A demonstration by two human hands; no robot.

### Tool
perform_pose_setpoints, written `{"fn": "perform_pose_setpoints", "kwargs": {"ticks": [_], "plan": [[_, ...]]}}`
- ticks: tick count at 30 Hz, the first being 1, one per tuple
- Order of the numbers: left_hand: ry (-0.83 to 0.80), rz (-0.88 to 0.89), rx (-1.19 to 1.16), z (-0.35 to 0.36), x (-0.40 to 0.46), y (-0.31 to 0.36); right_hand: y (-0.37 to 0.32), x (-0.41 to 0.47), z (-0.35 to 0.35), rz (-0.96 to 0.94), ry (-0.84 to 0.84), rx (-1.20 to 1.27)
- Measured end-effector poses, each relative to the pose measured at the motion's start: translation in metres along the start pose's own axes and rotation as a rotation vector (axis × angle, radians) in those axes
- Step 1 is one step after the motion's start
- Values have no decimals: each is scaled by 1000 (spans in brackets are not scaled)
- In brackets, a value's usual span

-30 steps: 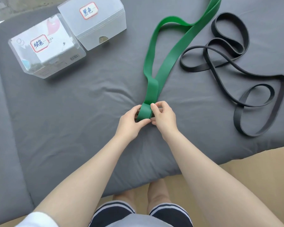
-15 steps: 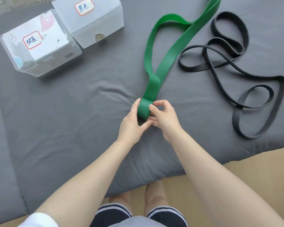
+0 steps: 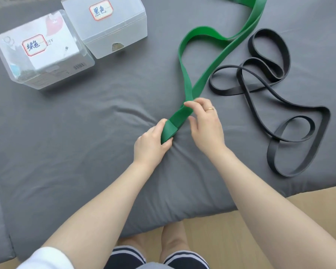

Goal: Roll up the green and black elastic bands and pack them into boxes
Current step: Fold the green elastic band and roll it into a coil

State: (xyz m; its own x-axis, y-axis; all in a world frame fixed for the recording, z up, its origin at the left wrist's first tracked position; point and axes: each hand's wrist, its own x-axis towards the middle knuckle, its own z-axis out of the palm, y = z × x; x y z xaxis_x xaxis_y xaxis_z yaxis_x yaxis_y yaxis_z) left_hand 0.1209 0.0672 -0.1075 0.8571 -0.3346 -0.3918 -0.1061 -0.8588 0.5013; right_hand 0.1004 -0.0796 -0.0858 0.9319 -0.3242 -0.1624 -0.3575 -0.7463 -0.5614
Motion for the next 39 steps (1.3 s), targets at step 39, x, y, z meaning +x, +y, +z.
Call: {"fn": "perform_pose_setpoints", "kwargs": {"ticks": [39], "plan": [[-202, -138, 197, -96, -32, -145, -83, 13, 103, -974, -211, -646]]}}
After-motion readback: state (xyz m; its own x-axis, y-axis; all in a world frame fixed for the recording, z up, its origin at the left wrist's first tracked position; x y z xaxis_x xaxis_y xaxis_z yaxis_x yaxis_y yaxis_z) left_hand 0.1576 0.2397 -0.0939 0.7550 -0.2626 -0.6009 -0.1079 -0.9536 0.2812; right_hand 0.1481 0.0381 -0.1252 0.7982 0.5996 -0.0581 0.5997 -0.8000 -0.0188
